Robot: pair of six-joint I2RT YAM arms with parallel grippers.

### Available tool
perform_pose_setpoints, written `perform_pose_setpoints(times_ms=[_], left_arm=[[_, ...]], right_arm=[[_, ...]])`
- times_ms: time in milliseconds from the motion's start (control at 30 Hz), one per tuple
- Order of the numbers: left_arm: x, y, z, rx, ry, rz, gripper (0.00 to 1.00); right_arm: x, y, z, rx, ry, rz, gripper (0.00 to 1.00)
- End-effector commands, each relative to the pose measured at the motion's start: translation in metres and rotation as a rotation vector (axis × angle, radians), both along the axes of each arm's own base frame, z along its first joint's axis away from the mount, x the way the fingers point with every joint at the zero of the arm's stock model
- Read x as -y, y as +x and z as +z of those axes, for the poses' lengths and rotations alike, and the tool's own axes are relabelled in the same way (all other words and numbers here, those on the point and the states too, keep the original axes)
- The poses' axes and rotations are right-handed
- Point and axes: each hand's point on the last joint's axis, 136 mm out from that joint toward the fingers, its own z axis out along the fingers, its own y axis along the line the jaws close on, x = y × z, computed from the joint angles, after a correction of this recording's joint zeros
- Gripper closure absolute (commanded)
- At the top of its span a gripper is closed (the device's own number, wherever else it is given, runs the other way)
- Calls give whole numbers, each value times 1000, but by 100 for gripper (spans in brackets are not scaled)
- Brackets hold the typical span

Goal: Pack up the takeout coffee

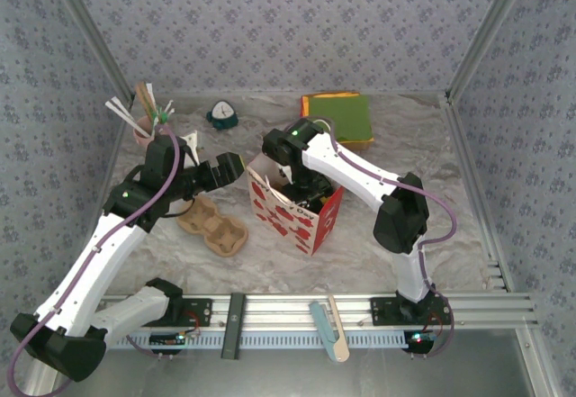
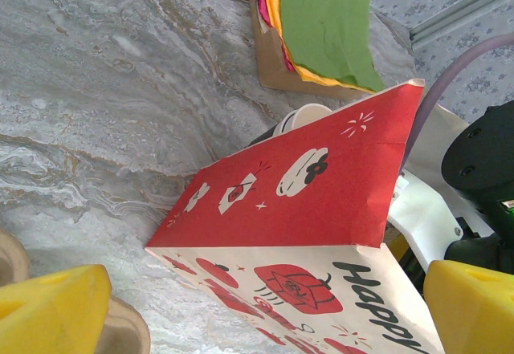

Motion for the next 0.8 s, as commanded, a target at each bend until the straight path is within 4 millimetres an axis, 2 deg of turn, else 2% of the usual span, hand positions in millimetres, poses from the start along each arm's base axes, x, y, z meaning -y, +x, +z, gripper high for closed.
perform_pose_setpoints(times_ms=[0,767], left_arm=[[-2,-5,3,5,-10,-2,0],[-2,-6,5,9,-14,-3,0]], right_arm=[[4,-3,-3,-17,-18,15,32],[2,-3,-14,-19,-12,16,32]])
